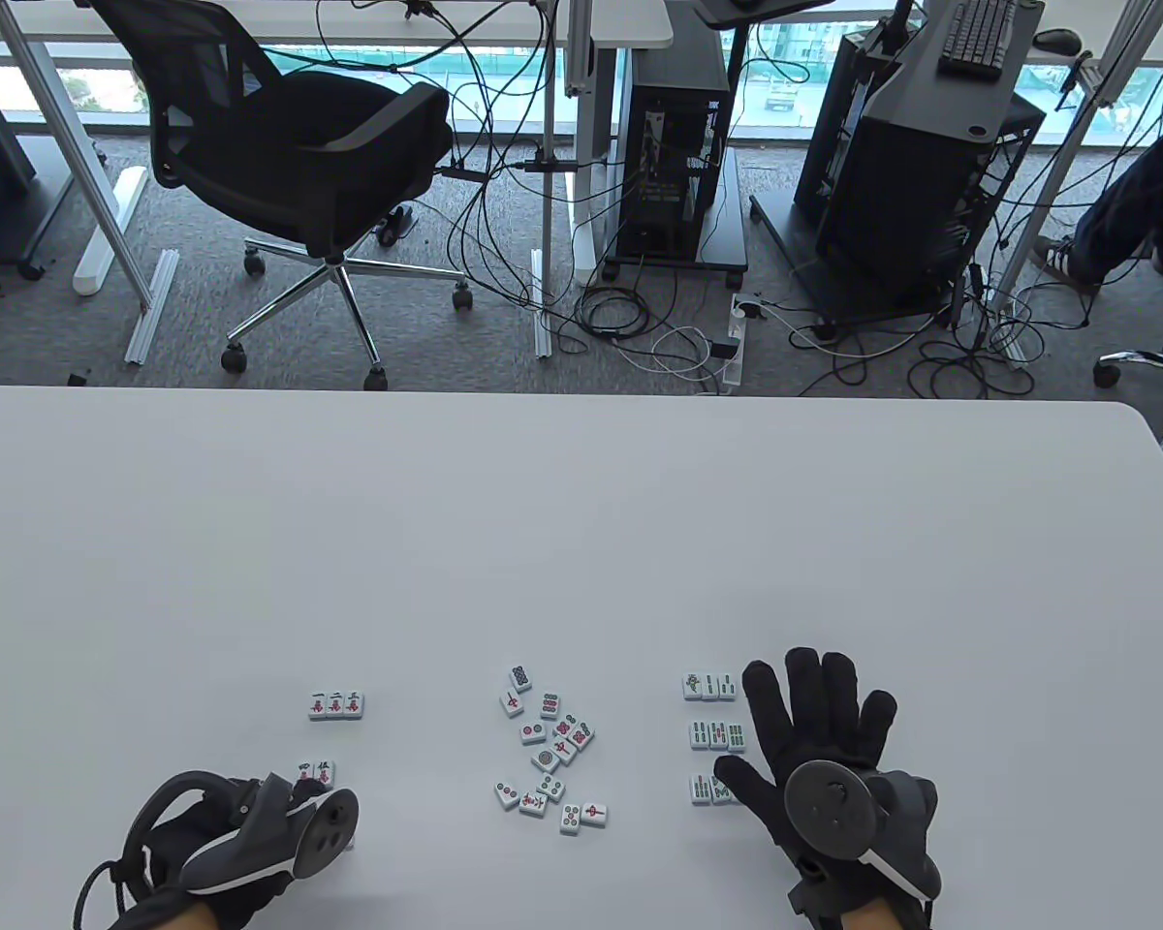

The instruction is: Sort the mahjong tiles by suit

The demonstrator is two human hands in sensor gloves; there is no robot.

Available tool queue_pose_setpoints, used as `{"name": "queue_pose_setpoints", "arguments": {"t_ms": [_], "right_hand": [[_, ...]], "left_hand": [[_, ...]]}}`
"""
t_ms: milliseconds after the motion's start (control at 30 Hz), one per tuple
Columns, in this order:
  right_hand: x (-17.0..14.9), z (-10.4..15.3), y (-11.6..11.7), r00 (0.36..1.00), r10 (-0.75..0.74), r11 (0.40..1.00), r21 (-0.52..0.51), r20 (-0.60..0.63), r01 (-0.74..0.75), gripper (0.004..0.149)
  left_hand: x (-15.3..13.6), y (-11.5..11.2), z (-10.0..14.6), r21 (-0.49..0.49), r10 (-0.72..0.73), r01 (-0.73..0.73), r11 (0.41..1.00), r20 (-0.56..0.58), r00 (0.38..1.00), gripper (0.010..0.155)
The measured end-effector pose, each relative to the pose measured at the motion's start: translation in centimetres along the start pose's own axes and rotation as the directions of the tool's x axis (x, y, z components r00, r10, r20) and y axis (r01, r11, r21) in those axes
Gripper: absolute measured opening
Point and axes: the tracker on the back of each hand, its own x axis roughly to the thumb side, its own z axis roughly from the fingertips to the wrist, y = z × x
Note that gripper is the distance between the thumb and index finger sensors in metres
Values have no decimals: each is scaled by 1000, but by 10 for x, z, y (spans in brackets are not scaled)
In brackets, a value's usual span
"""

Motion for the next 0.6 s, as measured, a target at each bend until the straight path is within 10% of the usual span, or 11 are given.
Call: {"name": "queue_pose_setpoints", "arguments": {"t_ms": [367,600], "right_hand": [[1,0,0,1000,-3,1000,-2,4,3,81],[1,1,0,1000,-17,1000,-10,8,17,81]], "left_hand": [[68,69,-40,383,-49,-4,924,127,991,49],[129,66,-76,406,-133,42,913,198,971,48]]}}
